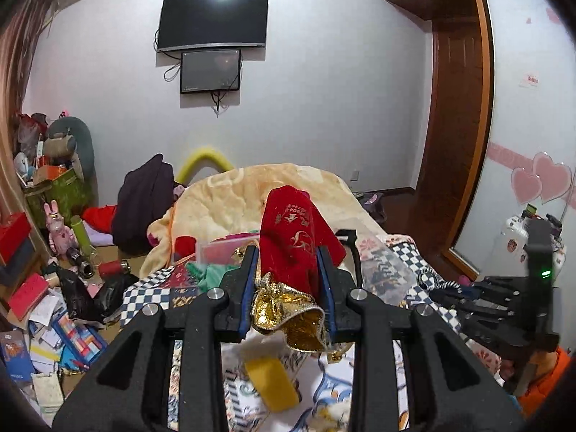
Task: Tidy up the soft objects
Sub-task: 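Grasp the braided black-and-white cord with the right tool while the left tool grasps the red pouch, then move both items into the clear box and open both tools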
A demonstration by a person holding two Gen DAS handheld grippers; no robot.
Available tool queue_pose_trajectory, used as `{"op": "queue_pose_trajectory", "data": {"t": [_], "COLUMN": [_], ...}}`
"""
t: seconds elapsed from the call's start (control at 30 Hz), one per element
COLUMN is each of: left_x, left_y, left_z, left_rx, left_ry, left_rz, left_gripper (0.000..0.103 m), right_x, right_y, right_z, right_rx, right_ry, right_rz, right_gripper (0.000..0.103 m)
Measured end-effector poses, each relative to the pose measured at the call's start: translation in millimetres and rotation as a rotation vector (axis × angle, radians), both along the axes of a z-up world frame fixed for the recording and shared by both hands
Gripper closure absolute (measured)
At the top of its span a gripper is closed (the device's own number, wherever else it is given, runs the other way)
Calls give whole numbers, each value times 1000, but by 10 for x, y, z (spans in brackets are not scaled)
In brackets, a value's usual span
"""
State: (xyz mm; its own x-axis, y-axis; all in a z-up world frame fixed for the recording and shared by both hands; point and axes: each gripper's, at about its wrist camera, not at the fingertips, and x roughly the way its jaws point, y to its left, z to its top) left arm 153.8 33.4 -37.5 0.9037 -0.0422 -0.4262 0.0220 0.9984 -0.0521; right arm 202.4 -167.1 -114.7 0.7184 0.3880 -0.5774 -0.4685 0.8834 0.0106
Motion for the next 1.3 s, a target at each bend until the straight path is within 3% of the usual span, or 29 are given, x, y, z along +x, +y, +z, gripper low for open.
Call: {"op": "queue_pose_trajectory", "data": {"t": [0.13, 0.3, 0.77, 0.9, 0.93, 1.13, 1.3], "left_x": [193, 438, 883, 914, 912, 833, 610], "left_y": [14, 12, -80, -111, -109, -54, -24], "left_z": [-18, -128, -621, -691, -704, -660, -440], "left_rx": [-11, 4, 0, 14, 10, -33, -49], "left_ry": [19, 59, 222, 247, 254, 259, 195], "left_rz": [7, 22, -17, -13, -14, -29, -45], "left_gripper": [72, 72, 72, 67, 64, 51, 44], "right_x": [50, 165, 567, 532, 506, 434, 309], "right_y": [164, 401, 598, 595, 592, 548, 471], "right_z": [268, 389, 70, 42, 49, 128, 283], "right_rx": [41, 44, -22, -44, -46, -55, -30], "right_ry": [-62, -96, 16, 17, 7, -18, -52], "right_rz": [28, 42, -16, -23, -25, -18, 3], "right_gripper": [91, 91, 90, 59, 55, 42, 39]}}
